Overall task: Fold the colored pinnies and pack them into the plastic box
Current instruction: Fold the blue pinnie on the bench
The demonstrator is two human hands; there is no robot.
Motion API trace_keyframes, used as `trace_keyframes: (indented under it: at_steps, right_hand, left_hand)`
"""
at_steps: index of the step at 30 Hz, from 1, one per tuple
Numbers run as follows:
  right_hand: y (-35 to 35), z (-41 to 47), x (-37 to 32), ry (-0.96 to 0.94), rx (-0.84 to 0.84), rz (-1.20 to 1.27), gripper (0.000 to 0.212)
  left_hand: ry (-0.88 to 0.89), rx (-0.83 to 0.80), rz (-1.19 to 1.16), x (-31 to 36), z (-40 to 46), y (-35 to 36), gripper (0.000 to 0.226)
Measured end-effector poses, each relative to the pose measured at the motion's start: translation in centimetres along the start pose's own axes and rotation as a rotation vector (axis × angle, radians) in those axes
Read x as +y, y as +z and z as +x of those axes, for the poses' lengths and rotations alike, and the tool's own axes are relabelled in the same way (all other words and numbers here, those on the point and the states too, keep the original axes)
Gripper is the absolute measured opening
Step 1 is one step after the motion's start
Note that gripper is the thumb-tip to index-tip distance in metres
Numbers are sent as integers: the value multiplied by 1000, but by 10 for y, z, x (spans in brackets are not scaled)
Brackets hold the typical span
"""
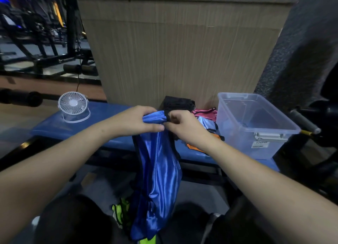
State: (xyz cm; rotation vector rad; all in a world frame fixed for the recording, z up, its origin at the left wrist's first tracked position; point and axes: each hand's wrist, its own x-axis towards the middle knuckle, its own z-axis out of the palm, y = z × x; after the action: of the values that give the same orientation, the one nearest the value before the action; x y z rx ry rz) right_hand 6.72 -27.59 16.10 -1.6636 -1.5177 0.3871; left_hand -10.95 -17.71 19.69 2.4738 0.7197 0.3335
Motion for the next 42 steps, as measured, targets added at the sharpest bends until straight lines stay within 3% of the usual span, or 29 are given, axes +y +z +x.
trace_keyframes:
  at_steps: [2,5,11,15,19,21,25,33,38,42]
  right_hand:
    - [3,-1,-3,-31,-2,-15,21]
    - [7,-7,-3,-59,30,0,19]
    - [17,-44,36,-29,-25,35,43]
    - [17,-57,57,-53,15,7,41]
    - [18,-54,63,-68,-42,-120,26]
    - [19,-51,64,-61,-58,-150,28]
    - [21,-46,71,-184,-158,-284,18]
    - [-2,-41,71,-101,-396,-559,28]
    - [-25,-40,59,-105,-244,-464,45]
    - [-26,-45,52,-72,-87,-253,31]
  left_hand:
    - [6,105,60,2,4,5,16]
    - [25,233,79,4,6,2,21]
    - [61,308,-14,4,7,-19,8]
    - [59,308,-57,0,7,-27,8]
    - [63,289,-32,3,6,-27,12]
    - [64,271,-23,5,5,-27,11]
    - [71,241,43,7,3,-29,11]
    - [23,202,142,-7,-5,-36,20]
    - [-45,230,124,-18,-10,-44,3]
    - [-45,252,72,-14,-11,-52,2]
